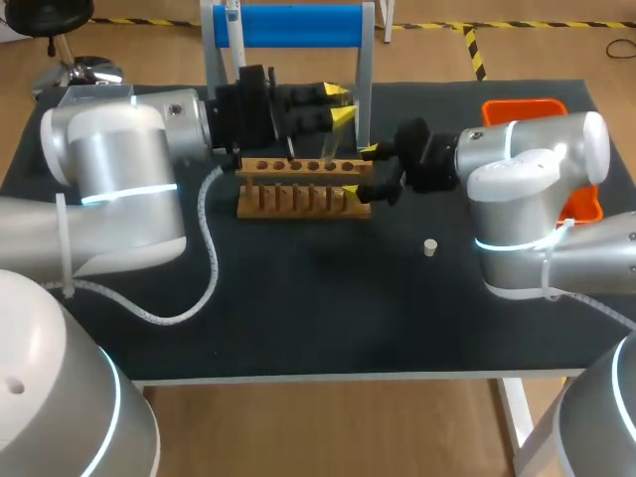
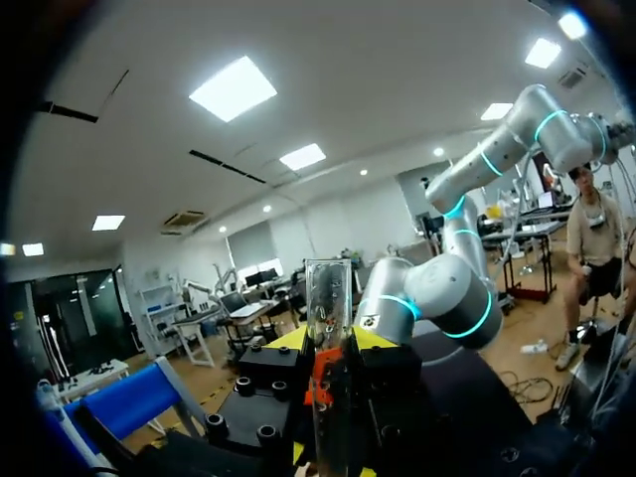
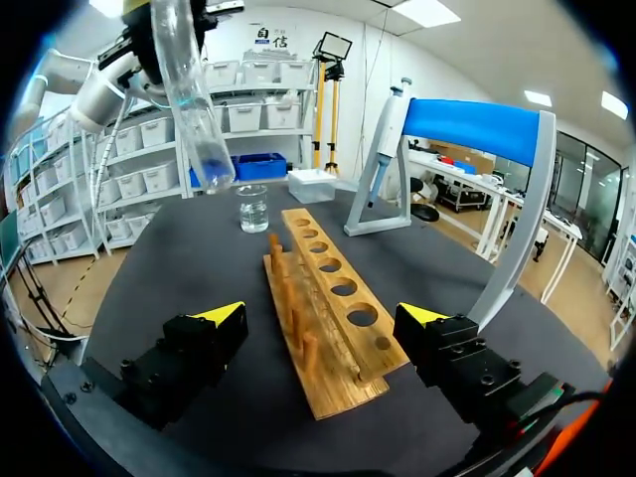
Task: Invert the test tube, pick up the pipette, mount the tip to pipette, aspirate from beaker and dispense into the tube, eject the tip, return the pipette, and cap with the stopper.
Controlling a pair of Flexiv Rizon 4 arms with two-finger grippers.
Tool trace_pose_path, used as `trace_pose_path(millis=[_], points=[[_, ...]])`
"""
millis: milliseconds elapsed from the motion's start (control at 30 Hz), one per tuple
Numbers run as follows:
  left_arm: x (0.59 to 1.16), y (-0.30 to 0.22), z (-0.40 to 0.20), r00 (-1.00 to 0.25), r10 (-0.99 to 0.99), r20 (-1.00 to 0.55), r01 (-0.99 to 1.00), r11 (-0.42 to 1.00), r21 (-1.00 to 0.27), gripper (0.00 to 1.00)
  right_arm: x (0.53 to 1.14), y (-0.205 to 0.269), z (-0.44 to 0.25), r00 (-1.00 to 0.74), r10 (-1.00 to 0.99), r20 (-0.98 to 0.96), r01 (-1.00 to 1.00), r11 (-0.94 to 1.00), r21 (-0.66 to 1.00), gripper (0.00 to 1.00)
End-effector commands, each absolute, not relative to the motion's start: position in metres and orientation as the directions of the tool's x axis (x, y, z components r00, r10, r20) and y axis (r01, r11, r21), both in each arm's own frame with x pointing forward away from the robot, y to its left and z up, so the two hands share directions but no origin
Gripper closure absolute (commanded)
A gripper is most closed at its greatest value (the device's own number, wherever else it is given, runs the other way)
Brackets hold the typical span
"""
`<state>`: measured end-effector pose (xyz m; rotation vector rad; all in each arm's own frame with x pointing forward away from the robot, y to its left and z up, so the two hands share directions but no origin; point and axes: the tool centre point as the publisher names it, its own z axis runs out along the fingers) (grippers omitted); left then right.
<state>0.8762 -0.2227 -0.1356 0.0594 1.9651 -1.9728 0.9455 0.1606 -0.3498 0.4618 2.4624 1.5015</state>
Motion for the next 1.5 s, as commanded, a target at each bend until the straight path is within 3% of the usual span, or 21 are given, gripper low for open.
trace_pose_path(millis=[33,200,1500], points=[[0.891,-0.229,-0.140,-0.940,-0.240,-0.243,0.250,0.001,-0.968,1.00,0.946,0.160,-0.350,-0.927,0.375,-0.024,0.150,0.428,0.891,0.00],[0.909,-0.225,-0.148,-0.950,-0.269,-0.159,0.175,-0.040,-0.984,1.00,0.946,0.160,-0.350,-0.927,0.375,-0.024,0.150,0.428,0.891,0.00],[0.976,-0.195,-0.190,-0.966,-0.250,-0.064,0.084,-0.071,-0.994,1.00,0.946,0.160,-0.350,-0.927,0.375,-0.024,0.150,0.428,0.891,0.00]])
